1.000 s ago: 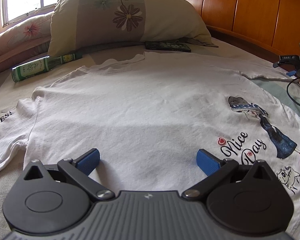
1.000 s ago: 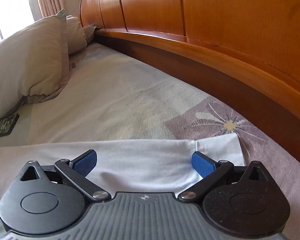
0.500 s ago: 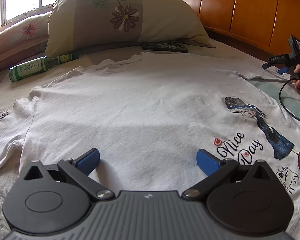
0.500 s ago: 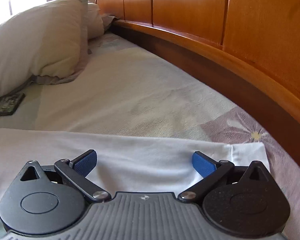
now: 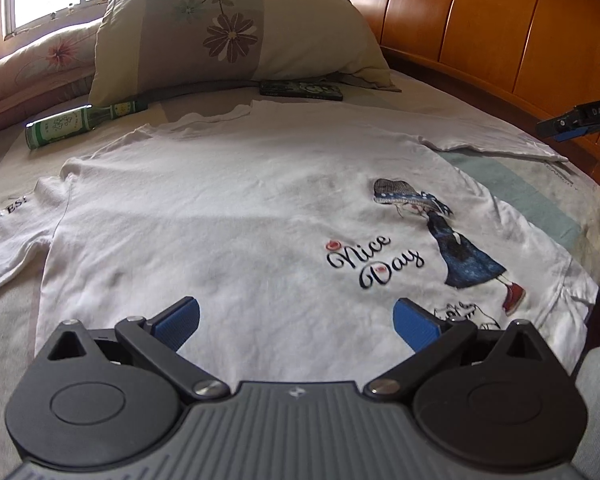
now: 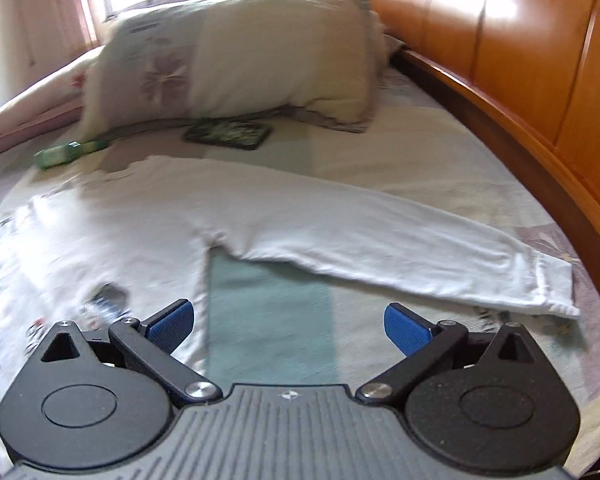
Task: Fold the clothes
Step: 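Bring both open grippers back over the shirt body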
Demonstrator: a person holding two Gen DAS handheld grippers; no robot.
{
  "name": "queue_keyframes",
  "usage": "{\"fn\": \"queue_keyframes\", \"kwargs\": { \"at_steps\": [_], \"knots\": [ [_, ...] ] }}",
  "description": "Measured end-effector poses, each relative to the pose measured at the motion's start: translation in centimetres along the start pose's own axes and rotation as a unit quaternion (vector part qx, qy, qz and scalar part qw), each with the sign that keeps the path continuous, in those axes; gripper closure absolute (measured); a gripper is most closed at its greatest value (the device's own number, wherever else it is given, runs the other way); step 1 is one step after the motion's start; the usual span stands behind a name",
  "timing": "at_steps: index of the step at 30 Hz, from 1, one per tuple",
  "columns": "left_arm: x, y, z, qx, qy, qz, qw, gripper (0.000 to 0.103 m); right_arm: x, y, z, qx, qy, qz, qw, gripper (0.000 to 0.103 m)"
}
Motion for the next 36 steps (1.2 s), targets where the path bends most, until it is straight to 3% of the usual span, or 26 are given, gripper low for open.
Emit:
{"fn": "queue_keyframes", "kwargs": {
  "at_steps": [2,6,8,11,16,21,23,27,31,34,36],
  "knots": [
    [-0.1,1.2,0.7,0.006,-0.008,0.008,0.9999,0.001,3.9,1.4,-0.5,0.0,-0.029,0.009,1.0,0.0],
    [0.2,3.4,1.4,0.027,-0.021,0.032,0.9989,0.001,10.6,3.8,-3.7,0.023,-0.04,0.012,0.999,0.0],
    [0.3,4.5,1.9,0.032,-0.034,0.035,0.9983,0.001,13.2,5.1,-5.6,0.032,-0.027,0.027,0.999,0.0],
    [0.5,5.8,2.9,0.031,-0.047,0.035,0.9978,0.001,14.8,7.7,-8.9,0.078,0.011,0.032,0.996,0.0],
    [0.5,7.8,4.6,0.035,-0.058,0.03,0.9972,0.001,15.2,9.1,-7.9,0.023,0.023,0.016,0.999,0.0],
    [0.4,8.1,5.6,0.046,-0.069,0.023,0.9963,0.001,15.4,10.9,-6.4,-0.015,-0.001,0.035,0.999,0.0],
    [0.1,7.0,6.0,0.031,-0.068,0.018,0.9971,0.001,15.3,11.6,-5.4,-0.029,-0.021,0.036,0.999,0.0],
    [-2.1,3.4,5.3,-0.002,-0.065,-0.019,0.9977,0.001,14.0,11.4,-3.5,-0.07,-0.067,-0.023,0.995,0.0],
    [-5.1,0.4,2.0,-0.017,-0.064,-0.057,0.9961,0.001,11.4,10.7,-2.6,-0.106,-0.044,-0.088,0.989,0.0],
    [-6.1,0.8,-0.6,-0.002,-0.073,-0.077,0.9944,0.001,10.3,10.6,-2.7,-0.109,-0.054,-0.119,0.986,0.0],
    [-5.6,2.2,0.0,0.0,-0.063,-0.046,0.997,0.001,10.0,10.6,-2.7,-0.11,-0.06,-0.126,0.984,0.0]
  ]
}}
Point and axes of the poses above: each gripper's, at about its wrist camera, not at the fingertips, and z roughly against the way its jaws point, x to its left, y to its underside, the point moved 6 cm from there along -z, roughly the way its jaws point, and after that the axes turned 6 degrees about -y, right-handed, at the moved point
